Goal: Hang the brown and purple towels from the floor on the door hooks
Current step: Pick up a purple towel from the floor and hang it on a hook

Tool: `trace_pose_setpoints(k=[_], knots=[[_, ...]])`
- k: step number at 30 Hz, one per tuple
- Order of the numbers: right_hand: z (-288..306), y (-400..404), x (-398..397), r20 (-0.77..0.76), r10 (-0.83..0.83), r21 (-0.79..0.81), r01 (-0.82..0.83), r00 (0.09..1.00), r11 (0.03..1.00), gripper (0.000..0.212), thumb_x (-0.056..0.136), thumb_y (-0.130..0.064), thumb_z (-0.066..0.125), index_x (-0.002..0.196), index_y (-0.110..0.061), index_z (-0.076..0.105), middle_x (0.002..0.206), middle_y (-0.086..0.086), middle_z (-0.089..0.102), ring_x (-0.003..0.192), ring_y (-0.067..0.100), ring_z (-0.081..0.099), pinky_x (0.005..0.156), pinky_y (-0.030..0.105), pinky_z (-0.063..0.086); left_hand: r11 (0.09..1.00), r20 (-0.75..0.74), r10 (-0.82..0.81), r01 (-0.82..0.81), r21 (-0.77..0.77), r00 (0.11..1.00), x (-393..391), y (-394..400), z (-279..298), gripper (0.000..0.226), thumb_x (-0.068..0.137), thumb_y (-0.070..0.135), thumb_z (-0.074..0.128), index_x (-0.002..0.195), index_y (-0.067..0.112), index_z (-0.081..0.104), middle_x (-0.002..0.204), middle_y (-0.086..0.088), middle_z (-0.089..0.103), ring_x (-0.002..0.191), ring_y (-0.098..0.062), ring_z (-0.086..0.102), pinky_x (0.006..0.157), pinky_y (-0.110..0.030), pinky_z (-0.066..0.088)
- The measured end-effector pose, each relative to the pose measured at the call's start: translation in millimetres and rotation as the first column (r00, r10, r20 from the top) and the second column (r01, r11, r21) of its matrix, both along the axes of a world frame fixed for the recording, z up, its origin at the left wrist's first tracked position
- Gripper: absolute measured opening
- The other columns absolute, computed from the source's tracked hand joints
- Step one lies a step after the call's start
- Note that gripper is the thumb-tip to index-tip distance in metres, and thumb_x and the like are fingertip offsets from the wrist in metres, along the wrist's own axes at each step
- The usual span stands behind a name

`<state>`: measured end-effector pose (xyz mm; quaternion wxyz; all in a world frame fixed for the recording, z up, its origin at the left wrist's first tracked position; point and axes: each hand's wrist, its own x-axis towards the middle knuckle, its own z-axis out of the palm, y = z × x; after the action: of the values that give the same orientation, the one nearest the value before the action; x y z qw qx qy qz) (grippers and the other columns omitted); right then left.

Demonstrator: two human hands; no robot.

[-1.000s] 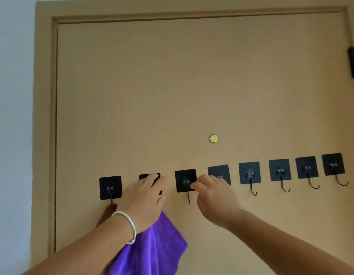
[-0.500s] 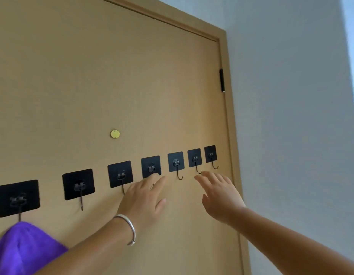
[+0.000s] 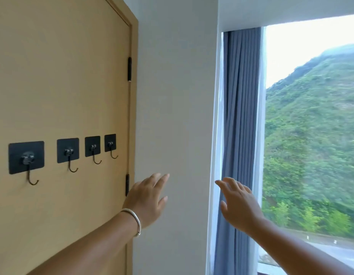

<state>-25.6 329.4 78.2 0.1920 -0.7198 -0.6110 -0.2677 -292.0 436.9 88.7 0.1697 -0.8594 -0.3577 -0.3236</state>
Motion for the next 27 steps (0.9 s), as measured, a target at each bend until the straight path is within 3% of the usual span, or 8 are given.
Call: trace_pose_setpoints(k=[10,18,27], knots=[[-10,-187,109,-0.029,-0.417,-0.046,0.416,0.908,0.908,0.063,0.084,-0.030,0.057,0.143,-0.030,0.035,0.145,-0.003,0.038,0.129,0.019,0.043,0.105,0.032,0.034,0.932,-0.031,-0.359,0.357,-0.064,0.933,175,-84,-20,0.065,0.094,0.044,0.042,0.151,0.028,0.014,0.151,0.005,0.028,0.131,-0.014,0.040,0.102,-0.029,0.035],[-16,-356,177,-0.052,-0.686,-0.054,0.684,0.725,0.727,0.059,0.083,-0.026,0.057,0.139,-0.027,0.038,0.139,-0.002,0.043,0.124,0.020,0.046,0.102,0.037,0.040,0.773,-0.085,-0.634,0.631,-0.057,0.769,317,-204,-8,0.066,0.092,0.045,0.049,0.148,0.026,0.019,0.146,0.000,0.037,0.121,-0.021,0.051,0.099,-0.037,0.045],[-31,-538,224,-0.081,-0.876,-0.062,0.875,0.475,0.480,0.056,0.086,-0.025,0.052,0.139,-0.025,0.037,0.139,0.001,0.042,0.125,0.023,0.044,0.105,0.040,0.032,0.536,-0.125,-0.838,0.844,-0.016,0.531,446,-373,-16,0.065,0.094,0.047,0.045,0.150,0.026,0.020,0.149,-0.001,0.035,0.124,-0.024,0.049,0.101,-0.037,0.040]])
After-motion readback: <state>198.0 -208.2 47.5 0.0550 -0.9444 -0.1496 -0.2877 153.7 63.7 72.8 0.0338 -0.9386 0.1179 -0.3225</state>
